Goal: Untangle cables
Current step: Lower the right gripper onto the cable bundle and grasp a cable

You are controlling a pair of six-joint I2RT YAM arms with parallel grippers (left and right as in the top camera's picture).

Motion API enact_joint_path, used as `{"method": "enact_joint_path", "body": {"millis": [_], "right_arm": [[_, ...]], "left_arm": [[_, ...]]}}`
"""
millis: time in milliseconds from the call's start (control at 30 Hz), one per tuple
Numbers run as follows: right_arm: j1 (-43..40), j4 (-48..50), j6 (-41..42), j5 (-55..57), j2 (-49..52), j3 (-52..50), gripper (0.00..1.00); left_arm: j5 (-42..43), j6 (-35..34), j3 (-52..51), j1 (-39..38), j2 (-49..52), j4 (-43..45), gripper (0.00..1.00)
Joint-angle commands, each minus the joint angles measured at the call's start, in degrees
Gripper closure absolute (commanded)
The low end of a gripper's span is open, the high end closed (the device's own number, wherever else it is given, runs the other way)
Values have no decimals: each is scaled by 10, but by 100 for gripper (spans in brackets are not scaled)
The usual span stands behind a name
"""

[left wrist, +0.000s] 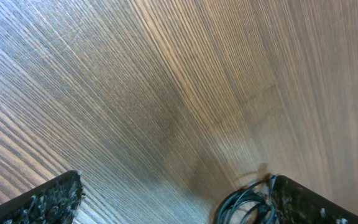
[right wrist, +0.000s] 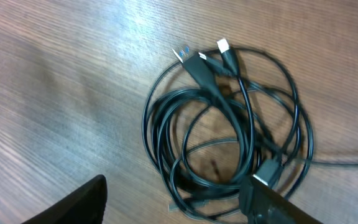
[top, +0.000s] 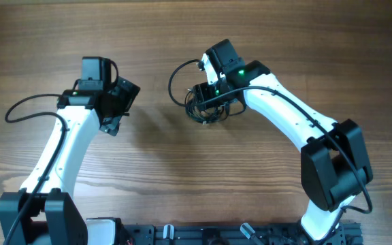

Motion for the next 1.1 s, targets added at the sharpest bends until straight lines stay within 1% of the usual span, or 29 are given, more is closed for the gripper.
{"method": "enact_joint_path", "body": {"millis": [0,100,133,233,267,400,433,500,567,700,767,833,1067], "right_arm": [[10,16,-35,50,15,-1,32],[11,26,-33,49,31,-1,33],[11,29,-32,48,42,-1,35],[14,34,-29,0,68,-1,43],[16,36,-29,2,70,-1,46],[24,61,-29,12,71,-1,48],[25,68,-25,25,74,-1,52],[25,70,-2,45,85,-2,54],[26,66,4,45,94,-2,56],[27,57,34,45,97,-2,57],[27,55,41,45,97,-1,65],[27,55,41,45,97,-1,69],[28,18,41,56,97,-1,69]], "left_arm": [[29,-12,5,11,4,-1,0],[27,-9,2,11,4,-3,0],[27,-7,2,11,4,-3,0],[27,-7,2,11,4,-2,0],[27,-7,2,11,4,-2,0],[27,-7,2,11,4,-2,0],[27,-7,2,11,4,-2,0],[27,-5,2,11,4,-2,0],[27,-5,2,11,4,-3,0],[27,-5,2,11,4,-2,0],[27,-5,2,11,4,-2,0],[27,-5,2,11,4,-2,0],[27,-5,2,11,4,-2,0]]}}
